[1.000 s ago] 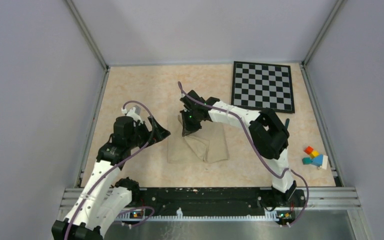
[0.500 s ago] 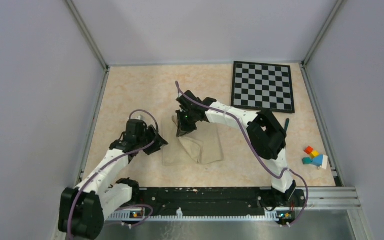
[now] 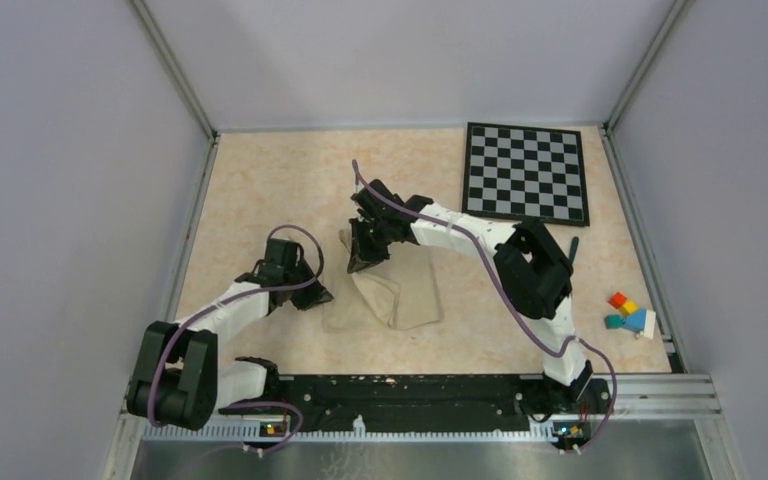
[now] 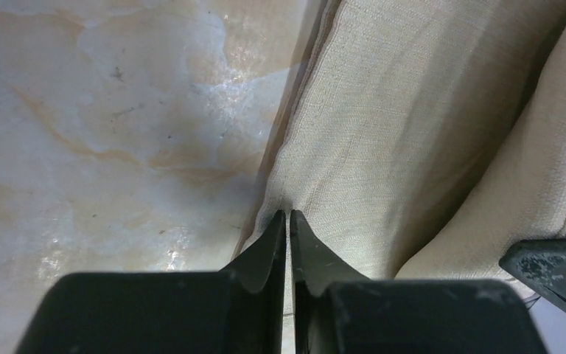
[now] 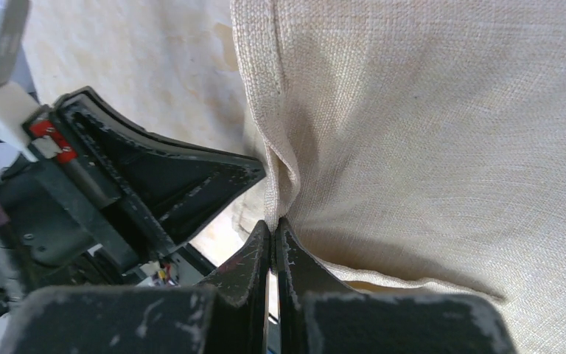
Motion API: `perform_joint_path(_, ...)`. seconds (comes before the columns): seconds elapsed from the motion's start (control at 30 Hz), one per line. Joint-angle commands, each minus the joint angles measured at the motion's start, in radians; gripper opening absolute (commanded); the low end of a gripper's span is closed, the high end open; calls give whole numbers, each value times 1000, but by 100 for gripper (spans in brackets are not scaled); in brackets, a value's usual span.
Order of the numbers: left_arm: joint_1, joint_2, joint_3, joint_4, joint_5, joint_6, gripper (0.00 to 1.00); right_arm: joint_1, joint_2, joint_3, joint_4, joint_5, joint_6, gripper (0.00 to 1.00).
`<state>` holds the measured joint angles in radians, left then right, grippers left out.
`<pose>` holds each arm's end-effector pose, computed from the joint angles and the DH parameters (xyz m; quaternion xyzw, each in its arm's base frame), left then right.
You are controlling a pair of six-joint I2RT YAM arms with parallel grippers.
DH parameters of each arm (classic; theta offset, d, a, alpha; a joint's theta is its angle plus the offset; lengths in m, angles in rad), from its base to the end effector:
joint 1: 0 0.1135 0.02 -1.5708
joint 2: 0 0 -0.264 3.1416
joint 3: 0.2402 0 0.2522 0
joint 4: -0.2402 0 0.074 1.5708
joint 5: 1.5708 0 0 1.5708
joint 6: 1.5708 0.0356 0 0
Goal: Fold the napkin into a case and place the utensils inside
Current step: Fold the rectangle-folded napkin at the center of the board.
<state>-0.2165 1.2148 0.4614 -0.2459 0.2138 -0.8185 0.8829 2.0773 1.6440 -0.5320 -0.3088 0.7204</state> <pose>0.2001 -0.0517 0.1456 -0.2541 0.9200 -0.2276 0.1929 0.2818 0.3599 0.2072 -0.1222 0.9363 0.3138 0.0994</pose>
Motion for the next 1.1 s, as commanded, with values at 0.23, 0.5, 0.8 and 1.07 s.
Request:
perform_joint_path(0.23, 5, 42, -22, 3, -75, -5, 6, 18, 43, 18, 129, -79, 110, 0)
perform_joint_path(0.5, 5, 9, -17, -23, -84, 1, 6, 16, 90, 45, 132, -36, 129, 0)
perform_joint_path(0.8, 5, -22, -26, -28, -83, -4, 6, 8, 137, 80, 135, -30, 140, 0)
perform_joint_path(1.07, 5, -24, -29, -23, -76, -4, 5, -2, 153, 98, 141, -22, 140, 0)
